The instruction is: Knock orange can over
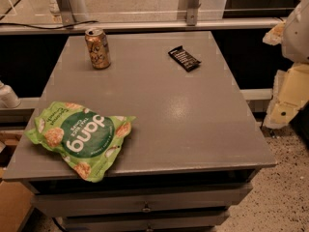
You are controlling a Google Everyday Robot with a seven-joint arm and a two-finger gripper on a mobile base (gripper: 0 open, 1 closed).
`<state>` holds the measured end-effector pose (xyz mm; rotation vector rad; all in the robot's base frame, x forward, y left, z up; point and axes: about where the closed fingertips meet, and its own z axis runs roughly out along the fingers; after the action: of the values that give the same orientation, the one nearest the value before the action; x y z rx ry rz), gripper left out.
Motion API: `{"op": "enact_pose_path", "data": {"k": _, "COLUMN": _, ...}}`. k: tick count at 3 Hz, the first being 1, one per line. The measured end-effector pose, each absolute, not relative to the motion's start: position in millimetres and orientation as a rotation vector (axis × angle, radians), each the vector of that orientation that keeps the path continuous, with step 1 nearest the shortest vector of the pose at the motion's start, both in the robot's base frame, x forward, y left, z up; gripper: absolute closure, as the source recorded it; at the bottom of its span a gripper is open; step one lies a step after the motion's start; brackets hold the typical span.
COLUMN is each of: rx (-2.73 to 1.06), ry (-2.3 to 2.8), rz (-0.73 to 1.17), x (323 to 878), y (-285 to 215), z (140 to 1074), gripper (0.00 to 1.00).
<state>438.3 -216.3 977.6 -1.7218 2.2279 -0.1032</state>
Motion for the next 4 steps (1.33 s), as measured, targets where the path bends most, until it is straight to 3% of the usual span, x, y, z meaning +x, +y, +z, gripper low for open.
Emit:
{"op": "enact_pose_path", "data": {"k": 2, "rx": -1.685, "ry": 2.208, "rz": -0.042, "x": 448, "y": -209, "z": 975, "gripper": 0.0}}
{"op": "enact_pose_path", "data": {"k": 4, "rx": -1.548, "ry": 2.122, "rz": 0.128, "x": 492, "y": -159, "z": 964, "gripper": 0.0}}
